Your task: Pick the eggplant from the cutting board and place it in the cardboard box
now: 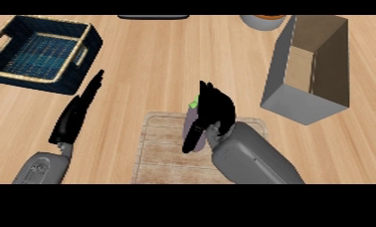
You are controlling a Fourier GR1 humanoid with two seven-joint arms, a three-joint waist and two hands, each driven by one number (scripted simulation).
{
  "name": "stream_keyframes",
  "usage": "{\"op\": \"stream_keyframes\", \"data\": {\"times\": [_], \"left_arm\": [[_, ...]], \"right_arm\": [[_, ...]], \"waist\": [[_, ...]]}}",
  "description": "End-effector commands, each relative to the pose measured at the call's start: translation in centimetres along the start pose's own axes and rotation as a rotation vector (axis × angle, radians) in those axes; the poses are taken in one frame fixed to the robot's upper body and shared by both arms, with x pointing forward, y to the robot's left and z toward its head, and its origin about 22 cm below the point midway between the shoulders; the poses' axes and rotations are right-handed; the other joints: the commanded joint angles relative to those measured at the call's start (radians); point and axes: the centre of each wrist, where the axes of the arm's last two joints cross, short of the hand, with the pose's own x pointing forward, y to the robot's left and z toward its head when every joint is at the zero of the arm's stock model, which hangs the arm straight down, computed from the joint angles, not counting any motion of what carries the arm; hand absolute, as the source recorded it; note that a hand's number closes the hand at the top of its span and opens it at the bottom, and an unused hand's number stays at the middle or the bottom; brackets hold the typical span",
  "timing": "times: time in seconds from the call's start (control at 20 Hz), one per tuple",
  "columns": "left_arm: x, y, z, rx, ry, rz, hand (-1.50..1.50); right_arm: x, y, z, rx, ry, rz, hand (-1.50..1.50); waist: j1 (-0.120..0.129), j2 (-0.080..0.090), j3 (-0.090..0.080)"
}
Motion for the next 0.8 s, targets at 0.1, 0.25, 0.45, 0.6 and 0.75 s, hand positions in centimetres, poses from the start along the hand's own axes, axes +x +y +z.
{"op": "stream_keyframes", "data": {"times": [0.1, 0.25, 0.45, 0.6, 0.75], "left_arm": [[-0.2, -0.5, 0.6, -0.001, 0.013, 0.009, 0.0], [-0.6, -0.2, -0.5, 0.003, 0.002, 0.009, 0.0], [0.4, -0.8, -1.5, -0.005, -0.003, 0.003, 0.0], [-0.5, -0.1, 1.5, -0.02, 0.0, 0.011, 0.0], [0.8, -0.9, -0.8, -0.002, -0.014, 0.002, 0.0]], "right_arm": [[0.7, -0.1, 0.1, 0.003, 0.193, 0.025, -1.5], [0.8, 1.1, -0.7, 0.033, 0.163, 0.007, -1.5], [0.6, 2.5, -1.0, 0.064, 0.173, 0.003, -1.5], [0.2, 2.5, -2.5, 0.067, 0.192, -0.012, -1.5], [1.1, 2.2, -2.2, 0.073, 0.173, -0.018, -1.5]], "waist": [[-0.006, -0.002, 0.0], [-0.001, 0.002, 0.0], [0.001, 0.003, 0.0], [0.015, 0.001, 0.001], [0.008, 0.003, 0.001]]}}
